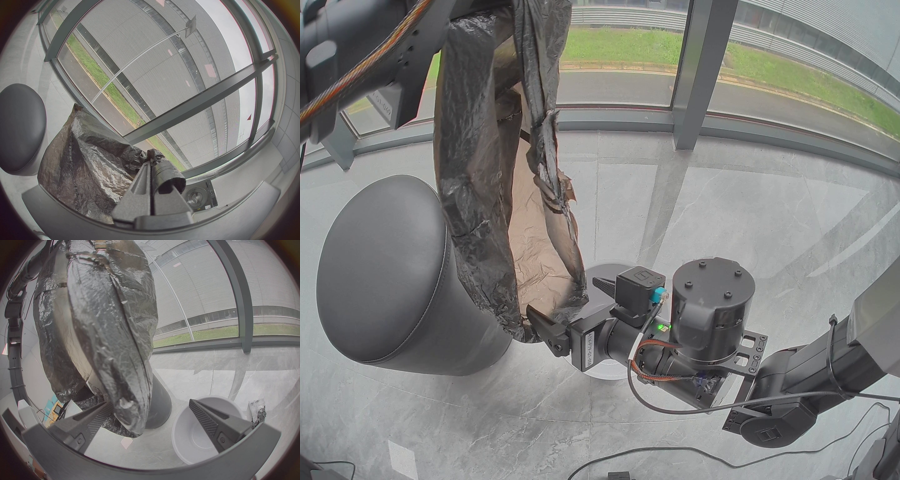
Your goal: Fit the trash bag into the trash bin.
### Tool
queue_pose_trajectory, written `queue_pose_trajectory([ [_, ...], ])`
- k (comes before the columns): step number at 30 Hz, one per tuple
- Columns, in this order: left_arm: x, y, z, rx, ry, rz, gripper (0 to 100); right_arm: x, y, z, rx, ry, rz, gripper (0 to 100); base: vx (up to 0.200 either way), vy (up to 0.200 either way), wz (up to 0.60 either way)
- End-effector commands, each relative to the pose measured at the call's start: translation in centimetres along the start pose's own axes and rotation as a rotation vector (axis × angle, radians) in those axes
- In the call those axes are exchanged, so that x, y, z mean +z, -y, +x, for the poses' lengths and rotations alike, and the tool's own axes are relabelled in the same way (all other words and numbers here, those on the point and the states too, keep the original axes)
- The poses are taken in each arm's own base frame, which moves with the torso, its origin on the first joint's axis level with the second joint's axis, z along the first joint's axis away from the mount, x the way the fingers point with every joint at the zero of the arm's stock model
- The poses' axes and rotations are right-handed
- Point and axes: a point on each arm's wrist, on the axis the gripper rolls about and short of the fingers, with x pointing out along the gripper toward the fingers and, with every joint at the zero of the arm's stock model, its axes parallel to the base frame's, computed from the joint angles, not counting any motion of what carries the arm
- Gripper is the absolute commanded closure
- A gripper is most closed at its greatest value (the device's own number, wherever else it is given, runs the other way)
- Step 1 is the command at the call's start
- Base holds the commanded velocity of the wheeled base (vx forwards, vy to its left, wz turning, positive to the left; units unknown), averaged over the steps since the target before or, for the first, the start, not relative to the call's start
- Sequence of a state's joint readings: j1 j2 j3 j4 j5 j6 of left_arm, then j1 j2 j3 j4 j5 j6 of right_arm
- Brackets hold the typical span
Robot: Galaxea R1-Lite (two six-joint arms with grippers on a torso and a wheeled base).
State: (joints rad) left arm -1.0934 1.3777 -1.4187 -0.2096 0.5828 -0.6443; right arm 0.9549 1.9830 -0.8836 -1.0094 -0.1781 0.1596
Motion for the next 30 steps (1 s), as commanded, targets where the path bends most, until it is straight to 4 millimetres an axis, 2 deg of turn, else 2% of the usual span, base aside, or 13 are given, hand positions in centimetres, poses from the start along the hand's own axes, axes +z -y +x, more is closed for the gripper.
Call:
queue_pose_trajectory([
  [1, -0.04, 0.01, -0.07, -0.002, -0.003, 0.000, 100, 0.03, -0.04, 0.02, 0.000, 0.003, 0.000, 0, 0.000, 0.000, 0.00],
  [10, -0.02, 0.06, -0.20, -0.006, -0.005, -0.002, 100, 0.24, -0.77, 0.00, -0.001, 0.018, -0.011, 0, 0.000, 0.000, 0.00],
  [11, -0.02, 0.06, -0.20, -0.006, -0.005, -0.002, 100, 0.19, -0.77, 0.03, -0.001, 0.017, -0.011, 100, 0.000, 0.000, 0.00],
  [30, 0.16, -0.23, -0.21, 0.003, 0.003, 0.003, 100, 0.50, -0.49, -0.48, -0.002, 0.031, -0.003, 100, 0.000, 0.000, 0.00],
])
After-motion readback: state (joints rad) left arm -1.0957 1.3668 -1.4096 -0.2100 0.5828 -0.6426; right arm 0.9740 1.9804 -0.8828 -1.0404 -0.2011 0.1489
